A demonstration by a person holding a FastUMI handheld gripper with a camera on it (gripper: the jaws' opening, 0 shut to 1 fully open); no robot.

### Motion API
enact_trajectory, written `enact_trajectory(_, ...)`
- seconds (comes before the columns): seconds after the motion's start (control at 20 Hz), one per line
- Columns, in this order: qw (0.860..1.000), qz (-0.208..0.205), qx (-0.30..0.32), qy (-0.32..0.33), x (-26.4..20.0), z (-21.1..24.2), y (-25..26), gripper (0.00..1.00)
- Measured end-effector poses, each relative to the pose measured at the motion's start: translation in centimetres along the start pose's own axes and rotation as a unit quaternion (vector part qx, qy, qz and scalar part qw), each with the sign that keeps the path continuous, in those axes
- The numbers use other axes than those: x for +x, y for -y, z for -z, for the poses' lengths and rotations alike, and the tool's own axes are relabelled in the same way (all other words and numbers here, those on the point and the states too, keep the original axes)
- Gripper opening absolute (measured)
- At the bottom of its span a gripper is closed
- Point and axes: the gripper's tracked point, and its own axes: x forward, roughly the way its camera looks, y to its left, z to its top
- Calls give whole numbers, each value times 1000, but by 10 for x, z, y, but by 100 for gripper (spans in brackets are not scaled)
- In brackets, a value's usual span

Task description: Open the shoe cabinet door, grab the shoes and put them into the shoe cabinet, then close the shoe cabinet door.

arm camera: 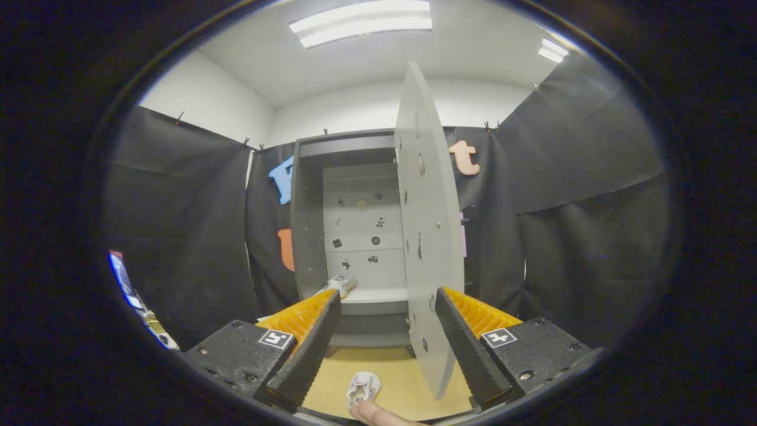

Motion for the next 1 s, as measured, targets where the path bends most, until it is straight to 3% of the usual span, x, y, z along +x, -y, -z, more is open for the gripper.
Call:
enact_trajectory(0.55, 997, -16, -41, -59, 47, 144, -92, 100)
enact_trajectory(1.0, 988, -17, -9, -151, 107, 281, -97, 100)
